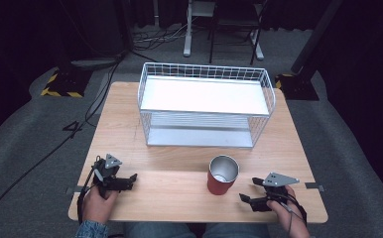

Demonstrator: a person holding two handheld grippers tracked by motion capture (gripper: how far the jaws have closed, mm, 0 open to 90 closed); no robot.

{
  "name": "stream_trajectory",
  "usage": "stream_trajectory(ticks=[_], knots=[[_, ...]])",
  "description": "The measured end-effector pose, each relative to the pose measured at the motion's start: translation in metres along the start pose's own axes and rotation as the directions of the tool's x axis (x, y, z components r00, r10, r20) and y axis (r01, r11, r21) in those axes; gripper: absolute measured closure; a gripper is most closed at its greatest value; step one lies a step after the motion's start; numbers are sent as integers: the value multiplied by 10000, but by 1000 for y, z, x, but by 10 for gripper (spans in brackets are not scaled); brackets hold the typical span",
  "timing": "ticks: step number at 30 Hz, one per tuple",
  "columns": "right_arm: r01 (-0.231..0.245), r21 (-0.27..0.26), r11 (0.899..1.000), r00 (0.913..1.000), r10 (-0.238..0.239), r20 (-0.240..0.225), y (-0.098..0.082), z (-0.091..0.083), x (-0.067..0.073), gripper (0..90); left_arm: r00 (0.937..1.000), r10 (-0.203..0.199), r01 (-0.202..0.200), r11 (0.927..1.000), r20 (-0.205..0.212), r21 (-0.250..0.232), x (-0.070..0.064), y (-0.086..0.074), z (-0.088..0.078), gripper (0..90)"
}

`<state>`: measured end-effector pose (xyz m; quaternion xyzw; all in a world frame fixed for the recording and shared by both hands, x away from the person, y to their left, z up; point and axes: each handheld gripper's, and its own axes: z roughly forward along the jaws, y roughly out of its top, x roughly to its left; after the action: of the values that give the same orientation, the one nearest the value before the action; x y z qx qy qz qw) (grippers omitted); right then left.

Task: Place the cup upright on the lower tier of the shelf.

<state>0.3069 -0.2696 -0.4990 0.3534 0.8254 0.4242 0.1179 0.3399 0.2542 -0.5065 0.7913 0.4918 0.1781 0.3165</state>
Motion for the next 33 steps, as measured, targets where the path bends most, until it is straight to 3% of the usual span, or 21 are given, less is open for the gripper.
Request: stream_trajectory(ticks=[4, 5, 6, 7, 10, 13, 22, 33], knots=[[-256, -607, 9978, 9997, 258, 25, -2, -10, 7, 161, 10000, 0, 0, 10000, -1, 1, 0, 0, 0, 43], [-404, -989, 9943, 9990, 419, 135, -4, -14, 11, 161, 10000, -3, 3, 10000, -2, -5, 0, 0, 0, 43], [-404, -989, 9943, 9990, 419, 135, -4, -14, 11, 161, 10000, -2, 2, 10000, -8, 3, 0, 0, 0, 43], [-430, -1378, 9895, 9988, 459, 184, -6, -19, 15, 160, 10000, -6, 6, 10000, -2, -4, 0, 0, 0, 43], [-424, -1710, 9844, 9986, 474, 253, -6, -23, 20, 160, 10000, 1, -1, 10000, -7, 5, 0, 0, 0, 43], [-440, -2283, 9726, 9982, 522, 301, -5, -30, 29, 160, 10000, 0, 0, 10000, -3, -1, 0, 0, 0, 43], [-347, -2886, 9568, 9984, 463, 335, -3, -37, 42, 159, 10000, -1, 1, 10000, -4, -1, 0, 0, 0, 43], [-365, -3663, 9298, 9956, 656, 674, 8, -39, 62, 157, 10000, -3, 3, 10000, -10, 2, 0, 0, 0, 44]])
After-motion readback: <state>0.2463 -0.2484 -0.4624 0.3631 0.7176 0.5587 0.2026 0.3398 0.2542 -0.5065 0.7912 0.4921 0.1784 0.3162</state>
